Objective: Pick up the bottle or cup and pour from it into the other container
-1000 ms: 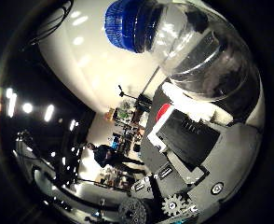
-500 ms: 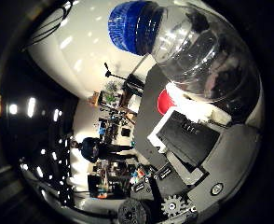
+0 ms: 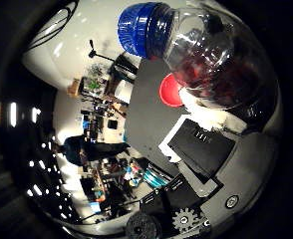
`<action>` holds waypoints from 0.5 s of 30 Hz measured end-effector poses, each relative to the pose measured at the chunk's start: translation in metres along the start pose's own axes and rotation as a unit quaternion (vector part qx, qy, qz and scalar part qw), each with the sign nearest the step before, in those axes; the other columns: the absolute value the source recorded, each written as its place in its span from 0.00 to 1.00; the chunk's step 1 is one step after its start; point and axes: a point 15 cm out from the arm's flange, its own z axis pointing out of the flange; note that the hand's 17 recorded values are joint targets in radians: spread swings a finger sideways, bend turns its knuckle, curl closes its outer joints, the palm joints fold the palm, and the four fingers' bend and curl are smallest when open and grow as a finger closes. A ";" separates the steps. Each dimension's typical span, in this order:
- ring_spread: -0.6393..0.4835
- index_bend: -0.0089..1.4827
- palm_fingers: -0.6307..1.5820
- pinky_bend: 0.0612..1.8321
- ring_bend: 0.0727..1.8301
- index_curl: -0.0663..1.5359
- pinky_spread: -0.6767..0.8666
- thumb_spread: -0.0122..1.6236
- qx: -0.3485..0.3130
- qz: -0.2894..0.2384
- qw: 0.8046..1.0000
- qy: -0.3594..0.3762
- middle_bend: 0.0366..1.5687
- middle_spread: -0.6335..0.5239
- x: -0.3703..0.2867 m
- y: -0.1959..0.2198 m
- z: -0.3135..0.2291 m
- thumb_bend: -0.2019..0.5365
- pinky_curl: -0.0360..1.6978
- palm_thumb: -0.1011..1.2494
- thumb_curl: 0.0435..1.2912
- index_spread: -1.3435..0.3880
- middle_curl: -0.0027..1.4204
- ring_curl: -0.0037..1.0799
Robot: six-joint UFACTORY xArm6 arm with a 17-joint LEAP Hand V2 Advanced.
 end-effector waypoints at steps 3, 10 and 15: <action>0.31 0.77 0.77 0.68 0.68 0.58 0.30 0.24 -0.017 -0.020 0.999 0.037 0.81 0.40 -0.005 -0.004 -0.001 0.25 0.60 0.90 0.74 0.64 0.68 0.92; 0.31 0.77 0.77 0.67 0.68 0.58 0.29 0.22 -0.052 -0.063 0.990 0.117 0.81 0.40 -0.019 -0.028 -0.010 0.25 0.61 0.90 0.74 0.64 0.68 0.92; 0.31 0.77 0.77 0.67 0.67 0.58 0.29 0.22 -0.101 -0.090 0.976 0.173 0.81 0.40 -0.021 -0.048 -0.007 0.25 0.62 0.90 0.74 0.64 0.68 0.93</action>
